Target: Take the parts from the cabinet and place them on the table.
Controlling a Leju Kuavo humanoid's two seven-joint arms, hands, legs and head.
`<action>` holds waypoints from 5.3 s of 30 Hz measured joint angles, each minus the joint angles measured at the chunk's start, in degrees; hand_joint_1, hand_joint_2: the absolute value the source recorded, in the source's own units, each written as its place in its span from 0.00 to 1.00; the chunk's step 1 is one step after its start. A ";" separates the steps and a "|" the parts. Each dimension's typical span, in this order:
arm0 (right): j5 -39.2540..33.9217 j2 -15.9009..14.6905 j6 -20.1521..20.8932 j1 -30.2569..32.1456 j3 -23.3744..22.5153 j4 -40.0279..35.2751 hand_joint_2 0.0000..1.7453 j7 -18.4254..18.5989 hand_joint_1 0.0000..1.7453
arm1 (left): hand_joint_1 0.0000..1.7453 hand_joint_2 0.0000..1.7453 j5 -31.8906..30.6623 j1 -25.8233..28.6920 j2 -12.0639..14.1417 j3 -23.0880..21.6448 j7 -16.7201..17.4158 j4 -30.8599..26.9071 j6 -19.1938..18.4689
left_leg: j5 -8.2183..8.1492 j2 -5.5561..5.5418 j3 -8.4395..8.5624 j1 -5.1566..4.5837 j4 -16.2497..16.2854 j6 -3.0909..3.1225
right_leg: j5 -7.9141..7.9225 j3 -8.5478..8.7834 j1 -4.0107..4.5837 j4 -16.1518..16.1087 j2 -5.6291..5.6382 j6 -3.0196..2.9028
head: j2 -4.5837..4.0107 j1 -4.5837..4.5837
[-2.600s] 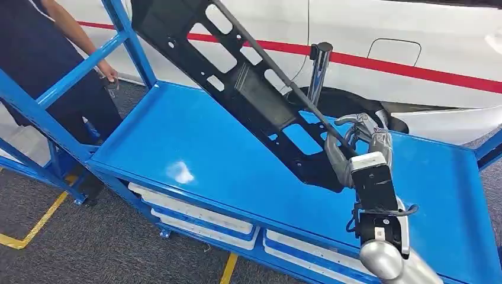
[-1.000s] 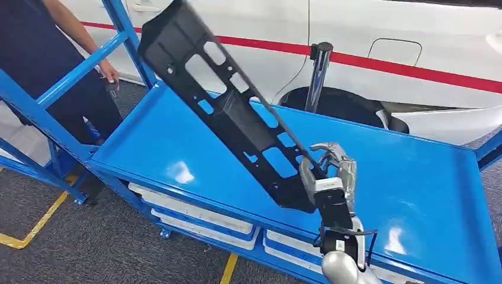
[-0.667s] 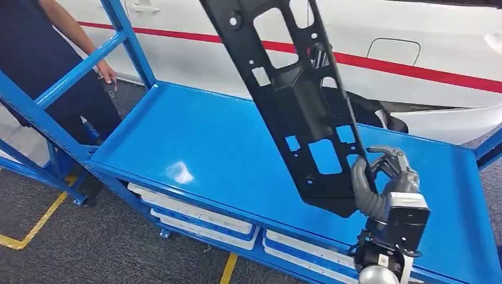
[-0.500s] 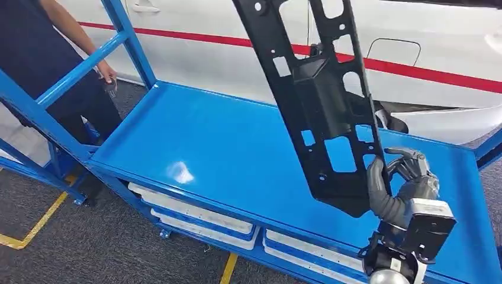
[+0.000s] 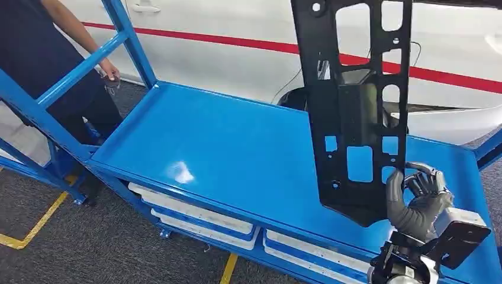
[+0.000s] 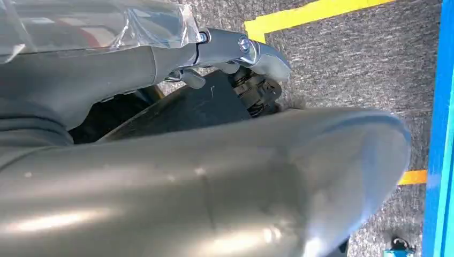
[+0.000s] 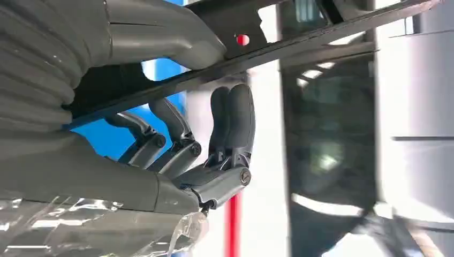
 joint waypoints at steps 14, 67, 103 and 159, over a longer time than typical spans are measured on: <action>-15.04 -0.22 0.02 4.38 -4.28 1.85 1.00 -5.48 1.00 | 0.00 0.00 4.24 -0.34 0.50 2.06 -12.42 0.00 -0.86 | 0.00 0.00 -0.01 0.00 0.01 0.00 | -0.01 -0.04 0.00 0.00 0.01 0.00 | 0.00 0.00; -34.93 -6.43 0.20 -0.09 6.47 -4.07 1.00 -13.72 1.00 | 0.00 0.00 5.18 -0.24 1.40 7.28 -7.17 0.00 -3.41 | -0.82 0.03 -0.35 -0.36 1.05 1.29 | -0.18 0.31 -0.38 -0.05 -0.12 0.63 | 0.00 0.00; -37.38 -9.51 0.20 0.22 8.55 -4.70 1.00 -17.59 1.00 | 0.00 0.00 3.08 -0.03 1.79 7.17 -6.21 -0.17 -2.12 | -0.94 0.29 3.63 -2.19 -1.88 4.70 | -5.29 -5.10 1.42 8.07 0.37 -0.11 | 0.00 0.22; -34.43 -15.43 0.81 2.79 12.09 -5.73 1.00 -16.47 1.00 | 0.00 0.00 2.93 1.02 1.49 6.58 -8.26 -0.20 -0.48 | -1.56 4.30 -2.69 -2.22 3.75 3.83 | -4.96 2.04 -0.78 3.21 -7.41 1.42 | 0.00 0.26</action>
